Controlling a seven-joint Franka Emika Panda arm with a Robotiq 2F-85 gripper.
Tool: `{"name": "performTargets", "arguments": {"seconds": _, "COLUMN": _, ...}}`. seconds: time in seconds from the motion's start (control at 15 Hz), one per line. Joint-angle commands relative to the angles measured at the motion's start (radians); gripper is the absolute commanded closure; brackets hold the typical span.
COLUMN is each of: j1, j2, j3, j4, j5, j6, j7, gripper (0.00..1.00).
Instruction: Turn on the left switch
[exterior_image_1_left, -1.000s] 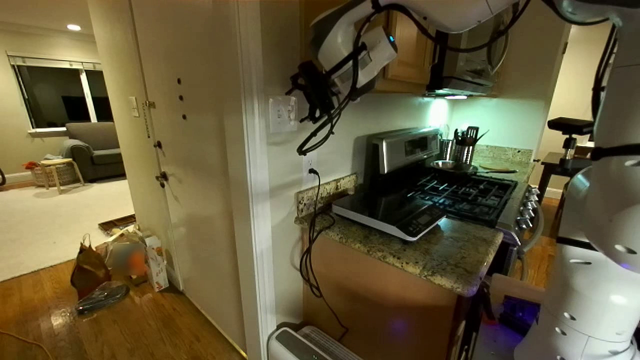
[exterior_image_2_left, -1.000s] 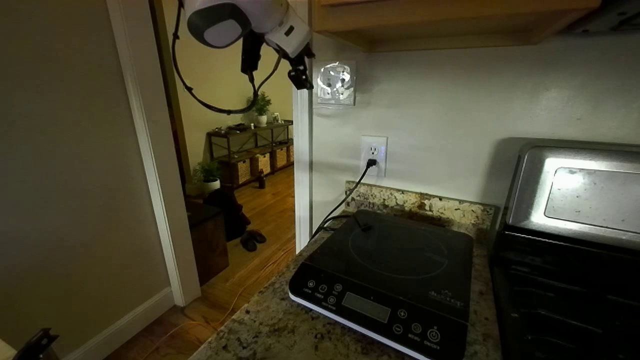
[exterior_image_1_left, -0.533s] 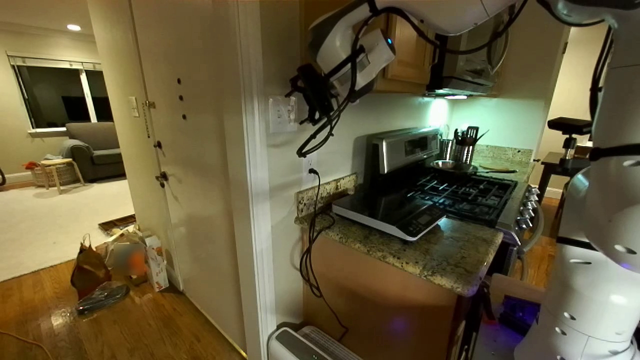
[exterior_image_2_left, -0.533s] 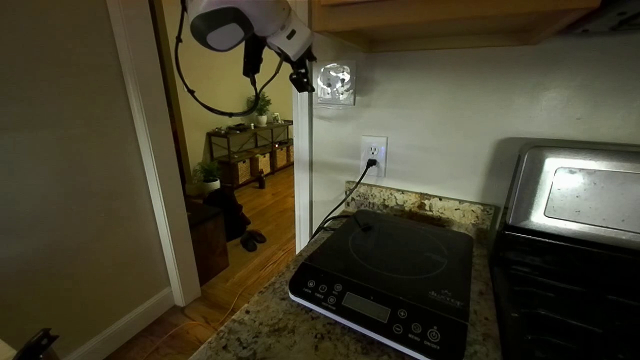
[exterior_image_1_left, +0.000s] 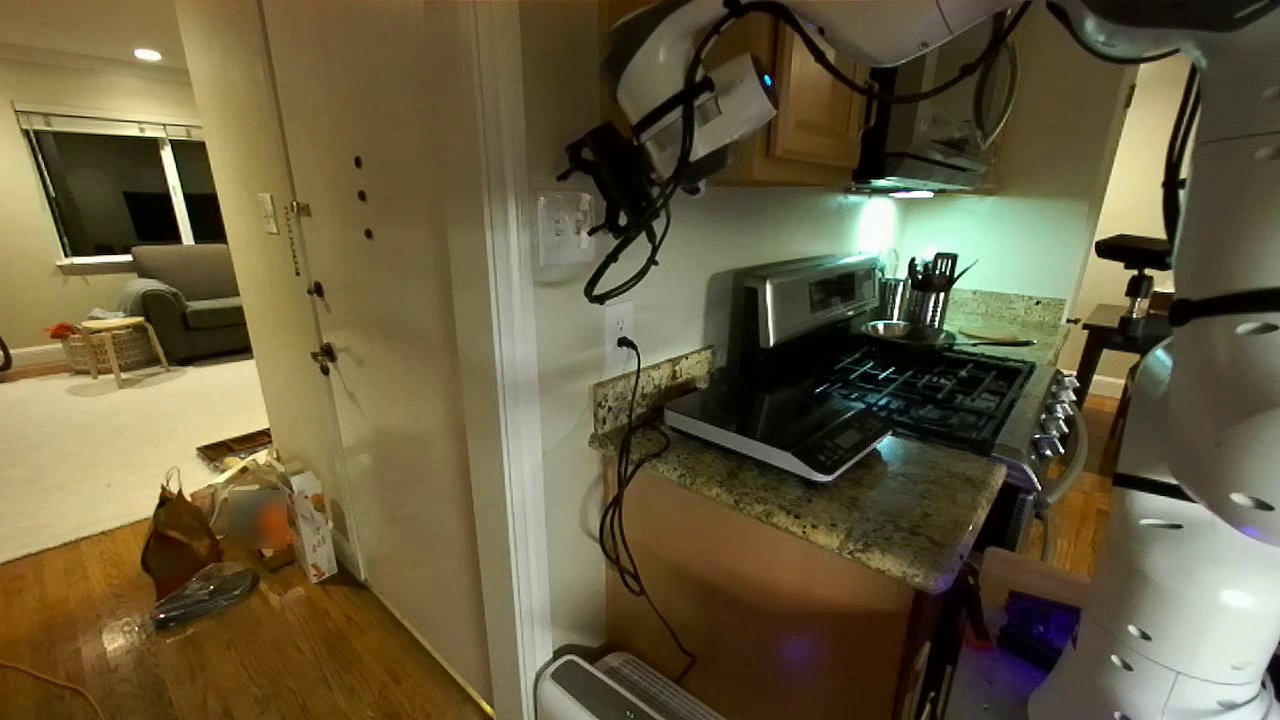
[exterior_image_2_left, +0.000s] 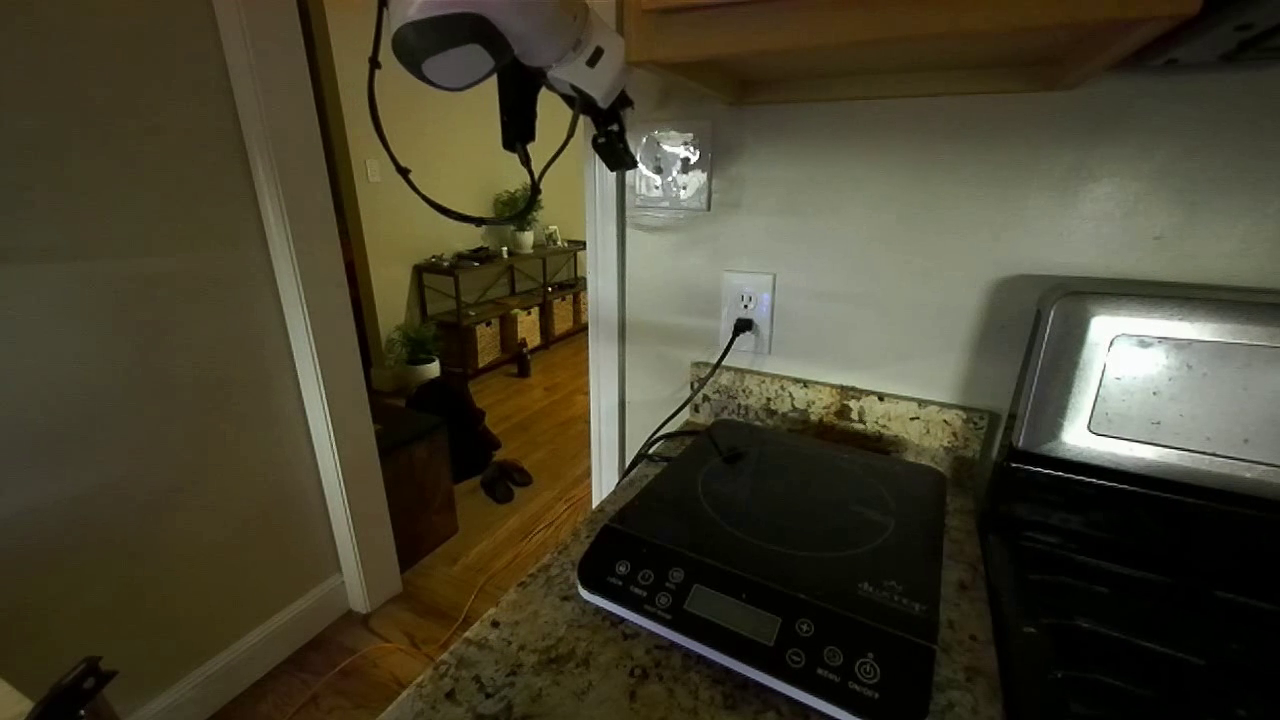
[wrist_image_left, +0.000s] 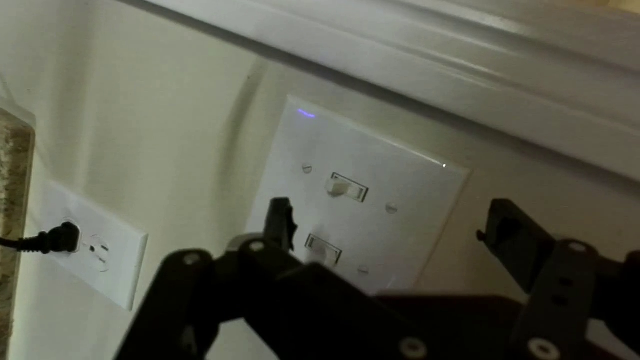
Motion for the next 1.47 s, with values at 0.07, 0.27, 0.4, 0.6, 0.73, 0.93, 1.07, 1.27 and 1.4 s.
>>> {"name": "performTargets", "arguments": {"seconds": 0.07, "j1": -0.034, "j2": 0.102, "j3": 0.020, "j4": 0.118, "j5": 0.153, "j6": -0.033, "j7": -0.182, "gripper": 0.00}}
{"name": "performTargets", "arguments": {"seconds": 0.27, "j1": -0.050, "j2": 0.156, "j3": 0.027, "j4": 0.165, "j5": 0.241, "j6": -0.046, "j7": -0.283, "gripper": 0.00}}
{"name": "performTargets", "arguments": {"seconds": 0.4, "j1": -0.059, "j2": 0.183, "j3": 0.029, "j4": 0.192, "j5": 0.296, "j6": -0.061, "j7": -0.347, "gripper": 0.00}}
{"name": "performTargets", "arguments": {"seconds": 0.6, "j1": -0.071, "j2": 0.202, "j3": 0.031, "j4": 0.230, "j5": 0.386, "j6": -0.091, "j7": -0.444, "gripper": 0.00}}
{"name": "performTargets", "arguments": {"seconds": 0.73, "j1": -0.072, "j2": 0.199, "j3": 0.029, "j4": 0.240, "j5": 0.448, "j6": -0.115, "j7": -0.497, "gripper": 0.00}}
{"name": "performTargets", "arguments": {"seconds": 0.93, "j1": -0.072, "j2": 0.190, "j3": 0.025, "j4": 0.235, "j5": 0.534, "j6": -0.151, "j7": -0.558, "gripper": 0.00}}
{"name": "performTargets", "arguments": {"seconds": 1.07, "j1": -0.069, "j2": 0.181, "j3": 0.023, "j4": 0.230, "j5": 0.581, "j6": -0.172, "j7": -0.597, "gripper": 0.00}}
{"name": "performTargets", "arguments": {"seconds": 1.27, "j1": -0.065, "j2": 0.162, "j3": 0.019, "j4": 0.227, "j5": 0.635, "j6": -0.199, "j7": -0.671, "gripper": 0.00}}
{"name": "performTargets", "arguments": {"seconds": 1.4, "j1": -0.064, "j2": 0.154, "j3": 0.017, "j4": 0.229, "j5": 0.665, "j6": -0.212, "j7": -0.721, "gripper": 0.00}}
